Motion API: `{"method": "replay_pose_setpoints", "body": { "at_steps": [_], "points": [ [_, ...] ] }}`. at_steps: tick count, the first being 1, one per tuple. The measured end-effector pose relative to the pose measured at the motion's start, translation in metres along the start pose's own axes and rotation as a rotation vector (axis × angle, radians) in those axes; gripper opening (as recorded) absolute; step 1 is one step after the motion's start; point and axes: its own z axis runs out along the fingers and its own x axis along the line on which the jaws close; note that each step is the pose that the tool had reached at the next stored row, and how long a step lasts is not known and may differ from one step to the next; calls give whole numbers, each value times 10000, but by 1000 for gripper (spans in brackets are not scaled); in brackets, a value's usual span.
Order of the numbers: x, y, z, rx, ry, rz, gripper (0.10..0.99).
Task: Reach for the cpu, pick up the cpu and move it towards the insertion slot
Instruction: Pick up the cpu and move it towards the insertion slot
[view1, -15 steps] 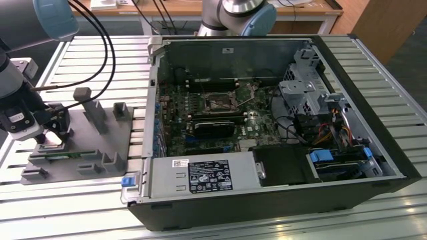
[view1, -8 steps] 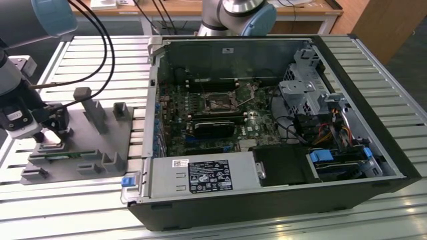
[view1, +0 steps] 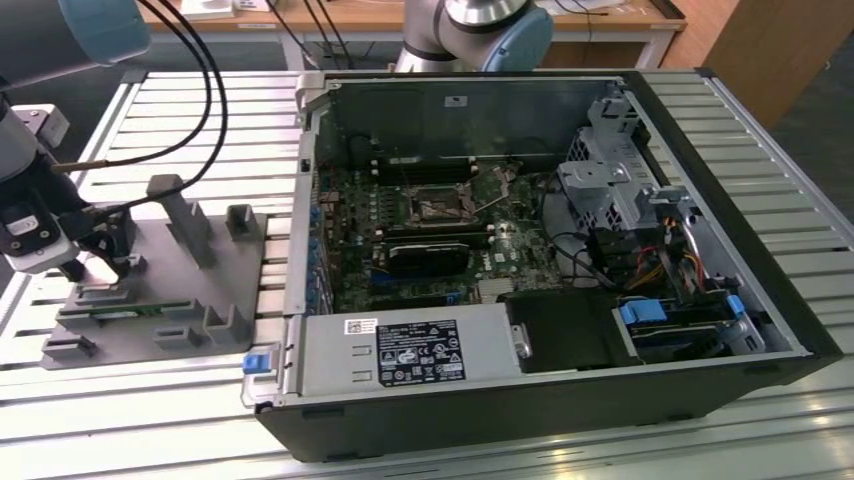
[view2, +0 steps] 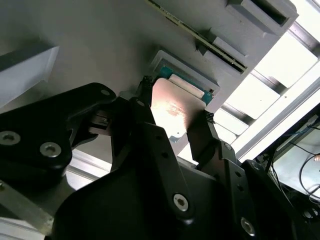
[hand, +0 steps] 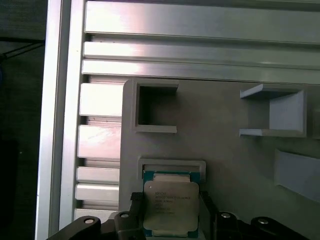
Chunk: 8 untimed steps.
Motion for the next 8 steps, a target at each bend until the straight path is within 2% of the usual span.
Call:
{"method": "replay_pose_setpoints", "body": {
  "at_steps": [8],
  "points": [
    [1,1,-34,1,3,0,529]
  ]
}}
